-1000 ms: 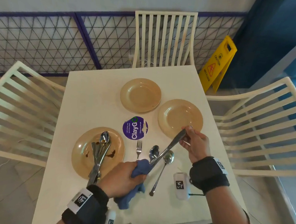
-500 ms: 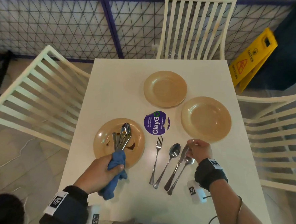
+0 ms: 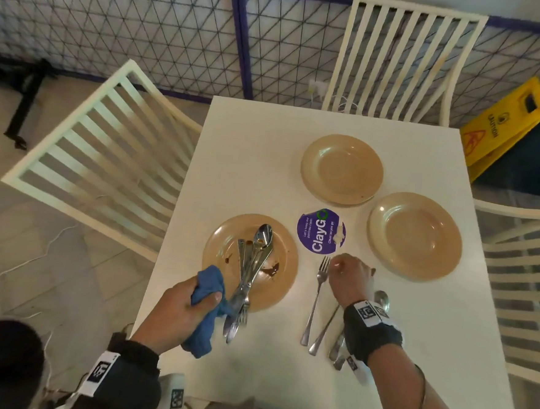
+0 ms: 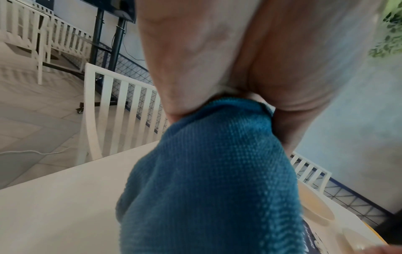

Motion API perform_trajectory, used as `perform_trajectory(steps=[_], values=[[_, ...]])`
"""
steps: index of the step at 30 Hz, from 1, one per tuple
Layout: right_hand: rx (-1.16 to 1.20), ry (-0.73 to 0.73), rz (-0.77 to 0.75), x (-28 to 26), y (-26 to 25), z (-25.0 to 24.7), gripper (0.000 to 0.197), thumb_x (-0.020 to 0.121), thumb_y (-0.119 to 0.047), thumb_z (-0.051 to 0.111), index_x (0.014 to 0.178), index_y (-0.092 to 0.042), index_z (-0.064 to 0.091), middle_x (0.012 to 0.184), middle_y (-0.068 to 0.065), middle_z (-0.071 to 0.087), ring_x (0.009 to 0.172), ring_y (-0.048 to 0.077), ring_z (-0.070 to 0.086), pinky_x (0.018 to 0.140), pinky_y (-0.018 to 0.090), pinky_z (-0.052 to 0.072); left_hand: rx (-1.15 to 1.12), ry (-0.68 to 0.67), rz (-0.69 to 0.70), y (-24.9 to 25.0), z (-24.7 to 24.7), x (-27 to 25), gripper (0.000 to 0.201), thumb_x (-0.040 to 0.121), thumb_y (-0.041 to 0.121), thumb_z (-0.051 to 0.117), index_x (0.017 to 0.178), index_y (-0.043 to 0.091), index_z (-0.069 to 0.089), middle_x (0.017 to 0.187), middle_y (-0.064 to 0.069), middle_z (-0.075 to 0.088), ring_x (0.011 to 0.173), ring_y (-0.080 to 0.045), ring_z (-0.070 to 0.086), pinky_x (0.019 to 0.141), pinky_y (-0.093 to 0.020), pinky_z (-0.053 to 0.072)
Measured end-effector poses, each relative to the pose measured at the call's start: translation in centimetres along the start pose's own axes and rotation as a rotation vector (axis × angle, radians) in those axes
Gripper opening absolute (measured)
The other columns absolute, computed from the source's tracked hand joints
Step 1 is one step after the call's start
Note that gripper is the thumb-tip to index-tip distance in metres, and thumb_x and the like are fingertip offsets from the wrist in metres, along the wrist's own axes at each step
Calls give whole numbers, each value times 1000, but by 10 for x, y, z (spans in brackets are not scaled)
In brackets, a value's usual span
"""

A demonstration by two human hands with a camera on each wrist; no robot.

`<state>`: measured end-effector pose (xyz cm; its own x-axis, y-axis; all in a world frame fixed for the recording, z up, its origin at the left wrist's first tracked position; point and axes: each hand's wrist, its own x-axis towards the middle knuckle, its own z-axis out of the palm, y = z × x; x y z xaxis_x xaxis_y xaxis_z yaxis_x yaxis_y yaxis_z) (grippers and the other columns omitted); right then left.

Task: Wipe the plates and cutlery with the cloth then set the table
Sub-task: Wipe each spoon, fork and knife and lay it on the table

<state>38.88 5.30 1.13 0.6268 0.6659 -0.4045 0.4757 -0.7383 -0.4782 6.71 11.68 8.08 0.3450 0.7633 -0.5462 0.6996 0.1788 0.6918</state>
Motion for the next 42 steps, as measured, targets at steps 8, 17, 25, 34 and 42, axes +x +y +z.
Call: perform_trajectory(steps=[8,17,25,34,42], values=[[-17,-182,-111,-21,-103,87,30,93,-23,50,74,-10,69,69,3,61,60,18,56,60,30,53,-39,36,51,-19,-13,-13,4,96,33,63,99,30,63,90,10,71,86,9,63,74,-16,44],[-106,-164,72,-19,-144,108,42,93,-52,56,110,-14,65,99,7,70,89,30,69,81,40,58,-49,73,11,-56,-29,-29,14,96,41,60,101,28,63,92,12,71,86,0,66,76,-20,46],[82,-178,73,-16,-154,107,25,83,-52,67,82,-29,57,85,2,69,79,26,68,82,45,59,-74,93,6,-62,-33,-30,10,96,38,60,103,31,61,93,15,70,87,4,64,75,-14,42],[49,-335,-71,-23,-156,88,31,93,-29,55,79,-3,65,74,15,68,69,29,63,73,40,57,-258,16,15,-29,-30,-10,16,100,37,55,113,31,62,107,10,71,103,-5,65,98,-32,51],[173,-51,-452,-52,-144,49,8,92,-37,51,96,-33,56,76,-7,68,69,12,63,62,31,50,-463,182,166,43,-20,15,32,100,39,52,125,21,58,119,0,69,114,-14,64,105,-45,48]])
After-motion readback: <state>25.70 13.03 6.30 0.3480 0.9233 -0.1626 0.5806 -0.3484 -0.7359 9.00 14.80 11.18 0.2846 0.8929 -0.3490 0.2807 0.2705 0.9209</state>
